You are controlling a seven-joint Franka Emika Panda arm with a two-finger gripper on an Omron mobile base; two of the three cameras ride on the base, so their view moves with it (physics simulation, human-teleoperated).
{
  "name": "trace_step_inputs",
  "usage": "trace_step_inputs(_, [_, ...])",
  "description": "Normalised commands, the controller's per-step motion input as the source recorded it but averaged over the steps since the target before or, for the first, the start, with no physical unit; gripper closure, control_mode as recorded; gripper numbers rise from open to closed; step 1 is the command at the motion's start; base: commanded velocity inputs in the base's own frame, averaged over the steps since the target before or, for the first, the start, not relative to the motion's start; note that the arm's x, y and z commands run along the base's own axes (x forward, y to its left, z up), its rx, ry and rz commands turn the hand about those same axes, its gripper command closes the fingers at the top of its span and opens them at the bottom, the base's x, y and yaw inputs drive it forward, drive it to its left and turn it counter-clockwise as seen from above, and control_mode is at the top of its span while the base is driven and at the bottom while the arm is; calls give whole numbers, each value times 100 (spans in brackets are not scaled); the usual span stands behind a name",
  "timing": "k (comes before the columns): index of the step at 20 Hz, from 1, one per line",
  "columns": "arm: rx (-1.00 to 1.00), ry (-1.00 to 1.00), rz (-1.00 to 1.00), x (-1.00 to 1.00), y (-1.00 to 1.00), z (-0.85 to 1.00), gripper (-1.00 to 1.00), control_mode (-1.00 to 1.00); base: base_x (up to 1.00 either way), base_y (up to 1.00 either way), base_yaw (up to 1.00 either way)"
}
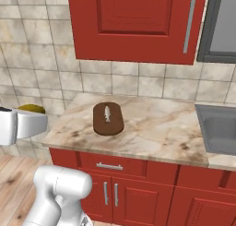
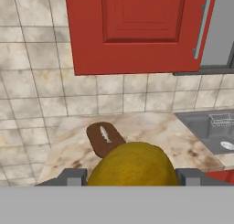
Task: Retrieve a lemon from the fridge and place it on the cutting board with the fish.
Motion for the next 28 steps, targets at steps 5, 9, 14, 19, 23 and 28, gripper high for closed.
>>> trace_step_inputs(5, [0, 0, 0, 0, 0, 0, 100, 100, 0, 0, 0])
trace_step_inputs(9, [0, 0, 0, 0, 0, 0, 100, 100, 10, -9, 0])
trace_step_inputs(14, [0, 0, 0, 0, 0, 0, 100, 100, 25, -21, 2])
trace_step_inputs(19, [0, 0, 0, 0, 0, 0, 100, 100, 32, -25, 5])
trace_step_inputs(23, [0, 0, 0, 0, 0, 0, 100, 100, 29, -24, 4])
trace_step_inputs(28, [0, 0, 0, 0, 0, 0, 100, 100, 33, -8, 3])
